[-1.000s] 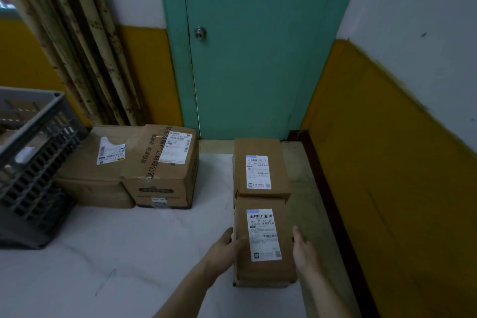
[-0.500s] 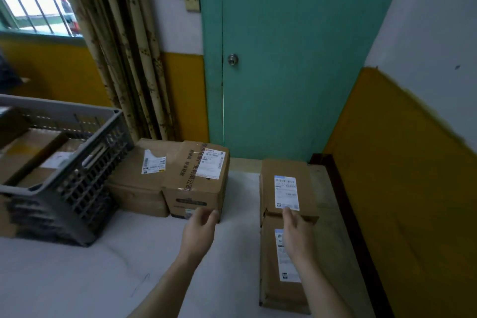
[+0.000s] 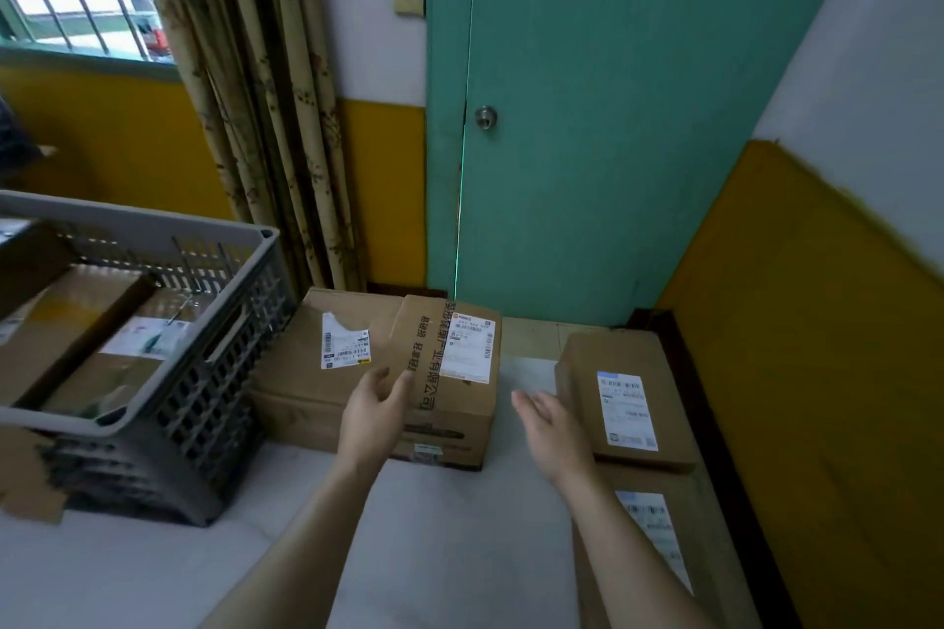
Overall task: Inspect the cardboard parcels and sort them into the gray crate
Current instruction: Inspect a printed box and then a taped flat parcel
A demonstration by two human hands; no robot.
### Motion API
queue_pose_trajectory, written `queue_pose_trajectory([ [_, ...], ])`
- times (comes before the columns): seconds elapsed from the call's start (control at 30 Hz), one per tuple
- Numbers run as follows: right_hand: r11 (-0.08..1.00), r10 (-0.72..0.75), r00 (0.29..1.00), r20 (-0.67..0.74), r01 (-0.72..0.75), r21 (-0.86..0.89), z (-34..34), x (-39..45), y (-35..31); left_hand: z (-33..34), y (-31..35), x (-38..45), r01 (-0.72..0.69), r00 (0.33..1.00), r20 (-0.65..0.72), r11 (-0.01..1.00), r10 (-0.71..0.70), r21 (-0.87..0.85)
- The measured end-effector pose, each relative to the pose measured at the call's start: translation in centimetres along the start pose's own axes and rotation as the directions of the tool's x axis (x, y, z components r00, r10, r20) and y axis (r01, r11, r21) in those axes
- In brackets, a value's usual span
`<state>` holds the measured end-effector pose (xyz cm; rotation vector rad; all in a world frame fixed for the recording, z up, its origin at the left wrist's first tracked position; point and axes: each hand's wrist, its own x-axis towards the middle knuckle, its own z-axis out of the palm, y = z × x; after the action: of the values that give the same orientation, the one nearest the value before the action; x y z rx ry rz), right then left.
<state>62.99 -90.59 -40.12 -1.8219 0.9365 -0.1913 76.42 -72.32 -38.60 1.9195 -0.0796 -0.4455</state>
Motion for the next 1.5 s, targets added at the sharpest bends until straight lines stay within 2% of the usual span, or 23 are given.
queue_pose_trajectory([
  [0.17,0.996,0.081,0.997,0.017,-0.080,-0.024,3.4,3.0,-0.9,-0.6,-0.7,4.2,0.076,0.990,0.119,0.997,-0.079,0.029],
  [0.37,0.971,0.231,0.972,0.045,-0.233,0.061,6.7,5.1,-0.3,-0.3,-1.4,7.7,0.039,0.982,0.176,0.989,-0.065,0.145],
  [0.47,0.964,0.253,0.967,0.023,-0.254,0.081,7.9,5.8,-0.4,-0.2,-1.7,8.8,0.018,0.982,0.179,0.981,-0.054,0.193],
  [0.57,0.971,0.223,0.974,-0.036,-0.218,0.102,8.5,6.0,0.0,-0.1,-2.1,9.6,-0.018,0.982,0.189,0.977,-0.023,0.214],
  [0.77,0.986,0.150,0.979,-0.136,-0.138,0.094,7.3,4.3,-0.9,-0.2,-1.6,9.7,0.014,0.982,0.184,0.992,-0.037,0.125],
  [0.9,0.997,0.069,0.978,-0.198,-0.058,0.059,5.8,2.9,-2.5,-0.4,-0.5,8.6,-0.041,0.980,0.198,0.996,0.025,0.075],
  [1.07,0.999,0.022,0.969,-0.246,-0.012,0.042,3.7,0.3,-3.9,-0.8,1.2,5.6,-0.016,0.977,0.209,0.992,0.041,-0.123],
  [1.23,0.999,-0.016,0.971,-0.240,0.025,0.032,1.4,-3.1,-5.2,-1.7,2.9,2.0,-0.014,0.959,0.273,0.974,0.077,-0.227],
  [1.37,0.991,-0.058,0.983,-0.176,0.078,0.112,-0.9,-5.9,-5.4,-2.6,3.7,-1.7,-0.073,0.959,0.249,0.966,0.137,-0.248],
  [1.5,0.972,-0.107,0.976,-0.192,0.144,0.187,-2.3,-9.0,-5.9,-3.4,4.9,-5.8,-0.117,0.958,0.229,0.965,0.172,-0.236],
])
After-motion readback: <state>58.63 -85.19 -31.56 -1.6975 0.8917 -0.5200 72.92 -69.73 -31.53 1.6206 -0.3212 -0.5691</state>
